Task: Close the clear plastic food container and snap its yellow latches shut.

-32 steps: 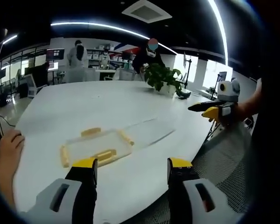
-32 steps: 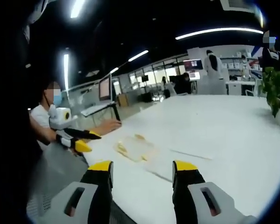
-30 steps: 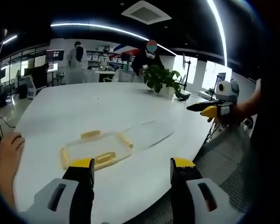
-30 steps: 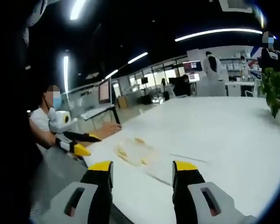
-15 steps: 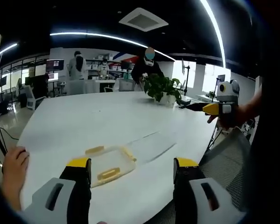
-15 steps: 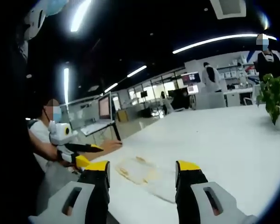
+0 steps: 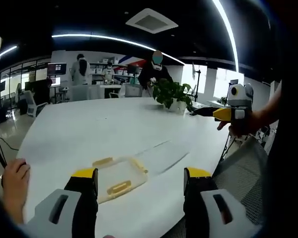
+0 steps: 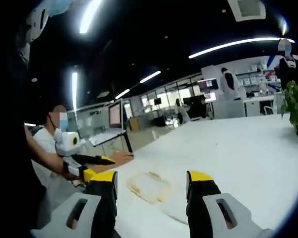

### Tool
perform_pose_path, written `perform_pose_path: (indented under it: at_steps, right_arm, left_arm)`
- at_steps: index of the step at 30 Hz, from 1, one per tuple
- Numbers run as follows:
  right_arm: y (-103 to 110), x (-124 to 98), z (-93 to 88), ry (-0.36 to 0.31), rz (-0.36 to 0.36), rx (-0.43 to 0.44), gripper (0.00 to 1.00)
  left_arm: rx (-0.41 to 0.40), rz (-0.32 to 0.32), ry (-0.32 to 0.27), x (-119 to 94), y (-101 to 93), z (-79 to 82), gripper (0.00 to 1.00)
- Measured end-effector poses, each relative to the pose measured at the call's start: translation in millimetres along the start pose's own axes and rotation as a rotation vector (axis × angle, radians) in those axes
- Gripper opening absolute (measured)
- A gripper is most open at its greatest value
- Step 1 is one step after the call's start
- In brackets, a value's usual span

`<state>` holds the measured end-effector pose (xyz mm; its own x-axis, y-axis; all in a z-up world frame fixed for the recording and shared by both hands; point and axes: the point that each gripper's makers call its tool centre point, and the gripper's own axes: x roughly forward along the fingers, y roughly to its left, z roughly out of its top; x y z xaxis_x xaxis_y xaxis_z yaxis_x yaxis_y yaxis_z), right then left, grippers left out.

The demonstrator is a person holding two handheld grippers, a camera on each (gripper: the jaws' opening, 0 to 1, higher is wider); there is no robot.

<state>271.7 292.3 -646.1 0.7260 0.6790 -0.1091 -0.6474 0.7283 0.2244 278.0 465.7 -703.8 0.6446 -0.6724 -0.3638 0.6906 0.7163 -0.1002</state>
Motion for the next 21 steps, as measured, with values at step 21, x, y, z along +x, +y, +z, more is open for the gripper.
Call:
perform_pose_path:
  at_steps: [21]
  right_arm:
    - [10, 35, -1.4, 0.022, 0.035, -0.038, 0.55]
  left_arm:
    - [-0.005, -0.016, 0.017, -4, 28.8, 1.3, 0.69]
